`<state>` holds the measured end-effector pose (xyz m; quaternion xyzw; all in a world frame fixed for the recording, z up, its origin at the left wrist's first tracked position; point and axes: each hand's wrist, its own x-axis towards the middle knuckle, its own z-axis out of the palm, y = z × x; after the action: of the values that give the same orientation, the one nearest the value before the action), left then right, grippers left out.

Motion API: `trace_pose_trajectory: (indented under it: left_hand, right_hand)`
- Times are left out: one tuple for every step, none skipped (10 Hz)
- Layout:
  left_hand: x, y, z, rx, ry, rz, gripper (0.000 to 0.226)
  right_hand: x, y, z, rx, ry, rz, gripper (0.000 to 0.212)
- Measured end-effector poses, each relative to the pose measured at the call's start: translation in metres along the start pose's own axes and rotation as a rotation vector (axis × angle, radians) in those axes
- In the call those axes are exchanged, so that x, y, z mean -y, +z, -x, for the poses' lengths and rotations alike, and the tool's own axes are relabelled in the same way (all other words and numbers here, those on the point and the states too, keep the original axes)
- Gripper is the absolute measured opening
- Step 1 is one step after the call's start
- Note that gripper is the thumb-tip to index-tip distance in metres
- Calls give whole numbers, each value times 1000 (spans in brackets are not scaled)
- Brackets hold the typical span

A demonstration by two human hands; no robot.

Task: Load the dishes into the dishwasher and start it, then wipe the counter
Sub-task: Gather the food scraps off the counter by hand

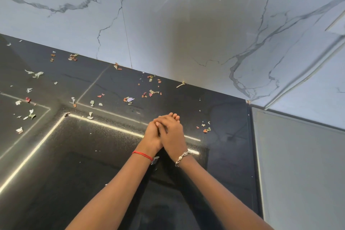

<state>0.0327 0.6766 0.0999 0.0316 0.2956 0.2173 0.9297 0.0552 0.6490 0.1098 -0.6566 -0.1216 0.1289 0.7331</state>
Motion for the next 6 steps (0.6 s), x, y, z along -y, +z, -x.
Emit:
trace_pose_trajectory:
  left_hand:
    - [-1, 1, -2, 6, -29, 80, 40]
    - [-4, 3, -2, -10, -51, 62, 37]
    - [-3, 9, -2, -62, -40, -24, 33]
    - [-3, 10, -2, -83, -52, 64, 31]
    - [-6, 7, -4, -97, -63, 112, 29]
    - [-9, 6, -2, -96, -60, 113, 29]
  right_hand:
    - [-9, 9, -2, -227, 256, -1236, 51]
    - [-2, -28, 5, -127, 67, -695, 31]
    - [-4, -41, -23, 324, -547, 380, 20]
    - [16, -61, -50, 192, -396, 453, 20]
    - [1, -92, -79, 129, -295, 662, 21]
    - [-20, -118, -94, 208, -207, 999, 34]
